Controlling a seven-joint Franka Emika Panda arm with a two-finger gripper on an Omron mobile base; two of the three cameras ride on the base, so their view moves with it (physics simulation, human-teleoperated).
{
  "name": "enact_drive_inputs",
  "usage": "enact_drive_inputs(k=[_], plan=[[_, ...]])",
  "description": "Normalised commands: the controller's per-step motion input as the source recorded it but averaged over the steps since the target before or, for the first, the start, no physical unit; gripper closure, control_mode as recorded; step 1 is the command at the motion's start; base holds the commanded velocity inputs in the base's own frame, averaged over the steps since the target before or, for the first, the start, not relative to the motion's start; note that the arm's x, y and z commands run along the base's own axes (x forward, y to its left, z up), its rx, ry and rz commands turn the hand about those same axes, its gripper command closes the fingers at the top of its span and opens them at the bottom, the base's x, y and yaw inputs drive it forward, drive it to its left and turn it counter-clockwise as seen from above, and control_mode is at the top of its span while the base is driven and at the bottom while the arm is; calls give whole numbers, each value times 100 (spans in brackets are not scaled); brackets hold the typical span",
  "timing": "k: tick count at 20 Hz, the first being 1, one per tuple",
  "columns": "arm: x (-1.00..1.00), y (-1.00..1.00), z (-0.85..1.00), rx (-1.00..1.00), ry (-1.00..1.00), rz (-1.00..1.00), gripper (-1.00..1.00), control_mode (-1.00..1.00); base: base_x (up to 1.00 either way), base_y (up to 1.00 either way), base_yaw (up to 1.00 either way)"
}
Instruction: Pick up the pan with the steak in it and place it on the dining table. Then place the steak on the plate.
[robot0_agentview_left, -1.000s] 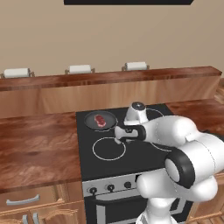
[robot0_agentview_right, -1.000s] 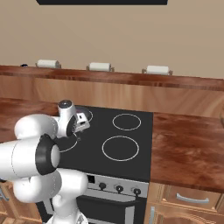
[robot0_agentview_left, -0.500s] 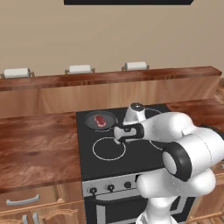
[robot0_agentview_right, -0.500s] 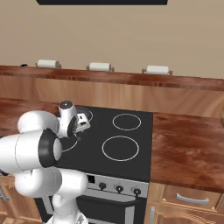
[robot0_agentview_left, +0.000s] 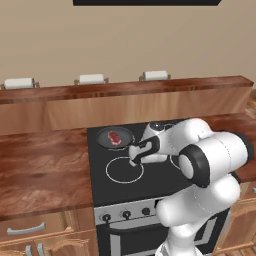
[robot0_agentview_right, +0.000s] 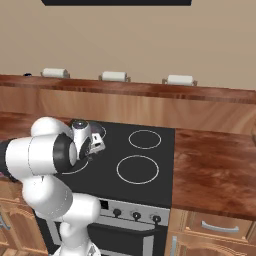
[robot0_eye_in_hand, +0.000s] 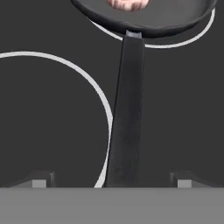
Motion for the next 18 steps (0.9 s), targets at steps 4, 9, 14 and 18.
enact_drive_inputs(k=[4,9,14,18], plan=[[20,0,-20,1,0,0,-100,-100,0,0,0],[22,0,-15,0,0,0,-100,-100,0,0,0],[20,0,-16,0,0,0,-100,-100,0,0,0],[8,0,-22,0,0,0,100,-100,0,0,0]])
